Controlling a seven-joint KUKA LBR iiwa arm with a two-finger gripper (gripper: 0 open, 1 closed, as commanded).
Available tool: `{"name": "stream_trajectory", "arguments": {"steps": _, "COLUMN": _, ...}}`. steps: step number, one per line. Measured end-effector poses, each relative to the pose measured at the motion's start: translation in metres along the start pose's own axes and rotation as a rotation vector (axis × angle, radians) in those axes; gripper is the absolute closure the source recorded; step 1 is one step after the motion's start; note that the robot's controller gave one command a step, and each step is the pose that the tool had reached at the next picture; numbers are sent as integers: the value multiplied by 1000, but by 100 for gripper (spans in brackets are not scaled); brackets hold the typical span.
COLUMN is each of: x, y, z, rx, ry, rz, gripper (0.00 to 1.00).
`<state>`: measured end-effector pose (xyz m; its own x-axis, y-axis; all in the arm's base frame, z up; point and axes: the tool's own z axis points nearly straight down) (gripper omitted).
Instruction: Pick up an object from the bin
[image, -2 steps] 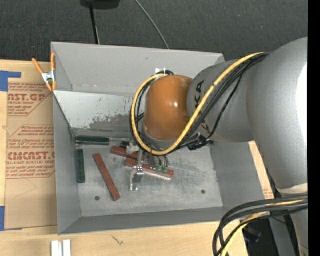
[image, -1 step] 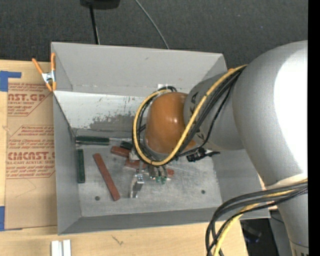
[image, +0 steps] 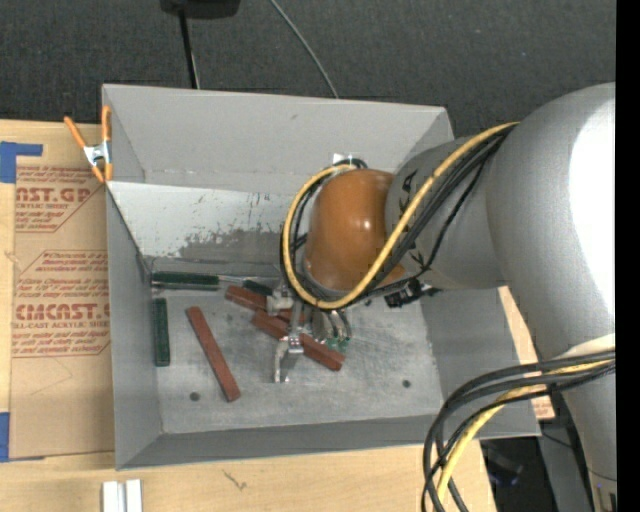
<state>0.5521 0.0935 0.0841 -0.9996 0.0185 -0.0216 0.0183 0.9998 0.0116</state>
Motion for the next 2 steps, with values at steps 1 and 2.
{"name": "stream_trajectory", "arguments": {"steps": 1, "x": -38, "y": 6, "z": 0, "rx": 5, "ry": -22, "rz": 25, "gripper": 100}}
{"name": "stream_trajectory", "arguments": {"steps": 2, "x": -38, "y": 6, "z": 0, "rx": 5, "ry": -22, "rz": 25, "gripper": 100}}
